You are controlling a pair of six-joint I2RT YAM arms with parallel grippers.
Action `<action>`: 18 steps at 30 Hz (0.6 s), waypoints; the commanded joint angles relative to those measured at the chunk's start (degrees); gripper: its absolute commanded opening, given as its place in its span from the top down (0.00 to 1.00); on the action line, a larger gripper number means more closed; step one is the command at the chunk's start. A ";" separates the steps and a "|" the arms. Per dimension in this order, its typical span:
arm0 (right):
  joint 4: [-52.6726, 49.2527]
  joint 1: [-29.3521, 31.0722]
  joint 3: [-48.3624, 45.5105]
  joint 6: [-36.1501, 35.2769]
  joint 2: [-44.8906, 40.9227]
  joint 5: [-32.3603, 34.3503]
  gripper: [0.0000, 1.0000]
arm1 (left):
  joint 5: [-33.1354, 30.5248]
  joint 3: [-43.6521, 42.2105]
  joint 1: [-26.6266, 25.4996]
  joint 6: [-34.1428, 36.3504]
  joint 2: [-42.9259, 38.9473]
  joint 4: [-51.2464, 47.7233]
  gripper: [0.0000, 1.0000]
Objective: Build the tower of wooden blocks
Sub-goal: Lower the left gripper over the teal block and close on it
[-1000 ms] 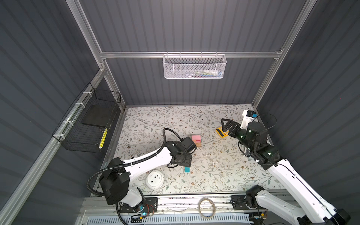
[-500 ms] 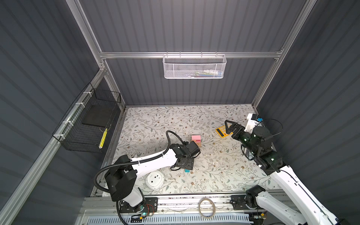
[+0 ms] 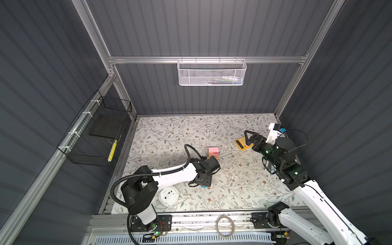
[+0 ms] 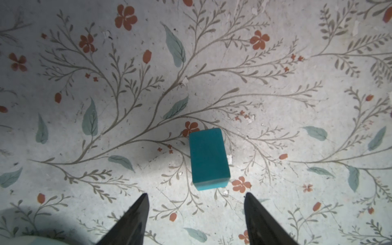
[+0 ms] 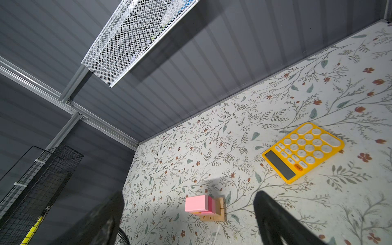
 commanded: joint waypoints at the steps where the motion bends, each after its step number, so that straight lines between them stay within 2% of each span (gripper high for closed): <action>1: 1.07 -0.28 -0.51 0.16 0.00 -0.67 0.03 | 0.79 -0.76 -0.35 -0.79 1.52 0.69 0.30; 18: 1.66 -0.71 -0.61 0.33 0.83 -1.80 0.06 | 0.59 -0.47 -0.42 -0.49 6.12 3.46 0.50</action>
